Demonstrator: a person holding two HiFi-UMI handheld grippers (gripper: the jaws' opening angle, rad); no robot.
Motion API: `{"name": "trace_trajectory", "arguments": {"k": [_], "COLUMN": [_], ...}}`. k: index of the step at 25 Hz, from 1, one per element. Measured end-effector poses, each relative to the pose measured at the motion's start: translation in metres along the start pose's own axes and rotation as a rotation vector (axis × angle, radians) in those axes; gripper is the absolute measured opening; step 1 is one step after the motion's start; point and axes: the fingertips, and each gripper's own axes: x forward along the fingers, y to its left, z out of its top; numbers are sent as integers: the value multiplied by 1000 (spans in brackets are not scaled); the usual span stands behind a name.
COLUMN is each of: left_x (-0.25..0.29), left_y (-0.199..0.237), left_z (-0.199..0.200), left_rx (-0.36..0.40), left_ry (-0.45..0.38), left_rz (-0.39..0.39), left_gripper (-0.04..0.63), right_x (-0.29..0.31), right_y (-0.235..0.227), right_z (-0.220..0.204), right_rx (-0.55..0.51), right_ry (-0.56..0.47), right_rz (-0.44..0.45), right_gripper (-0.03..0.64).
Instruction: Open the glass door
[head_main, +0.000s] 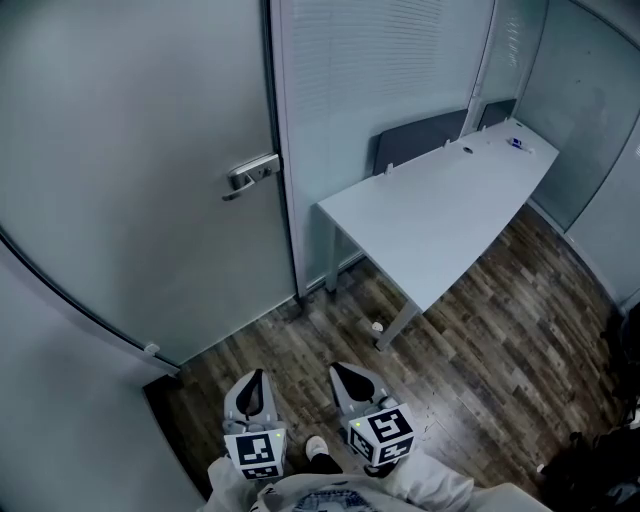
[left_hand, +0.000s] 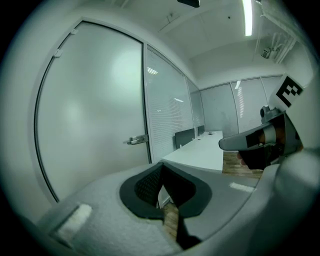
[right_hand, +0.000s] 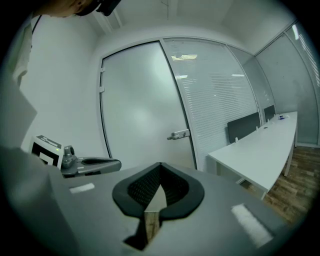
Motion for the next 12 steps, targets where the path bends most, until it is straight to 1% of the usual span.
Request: {"name": "trace_trajectory", "arguments": {"k": [6, 12], "left_x": [27, 47], "left_y": [33, 29], "left_z": [4, 10], "left_rx": [-10, -17], "left_ry": [-22, -36], "left_rz": [5, -14], "left_gripper": [3, 3], "right_x": [34, 45], "right_y": [-5, -26], "right_z": [10, 17], "right_rx": [0, 1], "right_ry": [-3, 3], "right_rz": [-35, -62], "right_gripper": [6, 6]}}
